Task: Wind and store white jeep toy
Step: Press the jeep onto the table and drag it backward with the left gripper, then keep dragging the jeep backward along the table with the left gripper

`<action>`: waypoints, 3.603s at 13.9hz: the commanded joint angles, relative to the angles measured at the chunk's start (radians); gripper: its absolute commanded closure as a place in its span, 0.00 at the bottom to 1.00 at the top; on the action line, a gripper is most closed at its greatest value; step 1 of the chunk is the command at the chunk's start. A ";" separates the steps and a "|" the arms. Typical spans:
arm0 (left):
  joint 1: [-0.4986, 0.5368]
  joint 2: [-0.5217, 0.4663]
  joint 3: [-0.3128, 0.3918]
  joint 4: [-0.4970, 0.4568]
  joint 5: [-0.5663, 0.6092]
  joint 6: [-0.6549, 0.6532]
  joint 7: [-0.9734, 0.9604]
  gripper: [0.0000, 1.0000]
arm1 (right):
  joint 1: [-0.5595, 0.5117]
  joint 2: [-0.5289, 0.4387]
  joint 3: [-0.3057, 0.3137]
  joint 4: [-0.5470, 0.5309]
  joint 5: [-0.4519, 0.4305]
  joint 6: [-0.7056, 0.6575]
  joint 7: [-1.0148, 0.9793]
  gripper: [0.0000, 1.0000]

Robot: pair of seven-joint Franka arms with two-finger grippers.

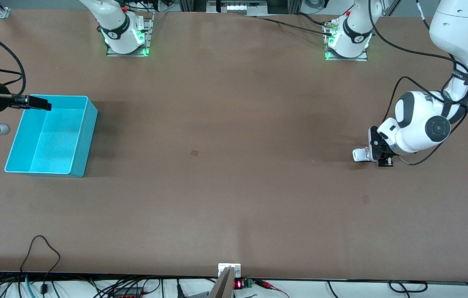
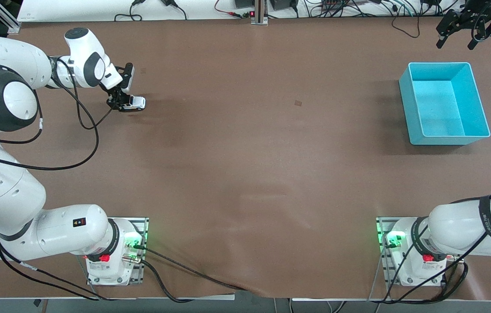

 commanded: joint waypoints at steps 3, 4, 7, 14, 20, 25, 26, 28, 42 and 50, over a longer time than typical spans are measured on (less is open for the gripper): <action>0.007 -0.012 -0.006 -0.022 0.019 0.023 0.017 0.65 | -0.005 -0.004 0.005 0.006 -0.002 -0.015 0.002 0.00; 0.007 -0.021 -0.006 -0.030 0.019 0.021 0.020 0.71 | -0.005 -0.004 0.005 0.006 -0.001 -0.015 0.002 0.00; 0.007 -0.058 -0.006 -0.053 0.019 0.021 0.023 0.77 | -0.005 -0.004 0.005 0.006 -0.002 -0.015 0.004 0.00; 0.008 -0.072 -0.010 -0.073 0.018 0.024 0.048 0.81 | -0.005 -0.004 0.005 0.008 -0.001 -0.015 0.001 0.00; 0.007 -0.042 -0.010 -0.071 0.070 0.063 0.023 0.84 | -0.007 -0.004 0.005 0.006 -0.001 -0.015 -0.001 0.00; 0.008 -0.024 -0.010 -0.071 0.076 0.093 0.014 0.86 | -0.007 -0.004 0.005 0.006 -0.002 -0.015 -0.002 0.00; 0.008 -0.024 -0.010 -0.071 0.076 0.092 0.014 0.86 | -0.007 -0.004 0.005 0.006 -0.001 -0.015 -0.002 0.00; 0.027 -0.021 -0.010 -0.068 0.075 0.093 0.006 0.87 | -0.007 -0.004 0.005 0.006 -0.001 -0.015 -0.002 0.00; 0.045 -0.012 -0.010 -0.064 0.139 0.093 -0.052 0.91 | -0.007 -0.004 0.005 0.006 -0.001 -0.015 -0.002 0.00; 0.096 0.034 -0.010 -0.059 0.142 0.126 -0.049 0.91 | -0.007 -0.004 0.005 0.006 -0.001 -0.015 -0.002 0.00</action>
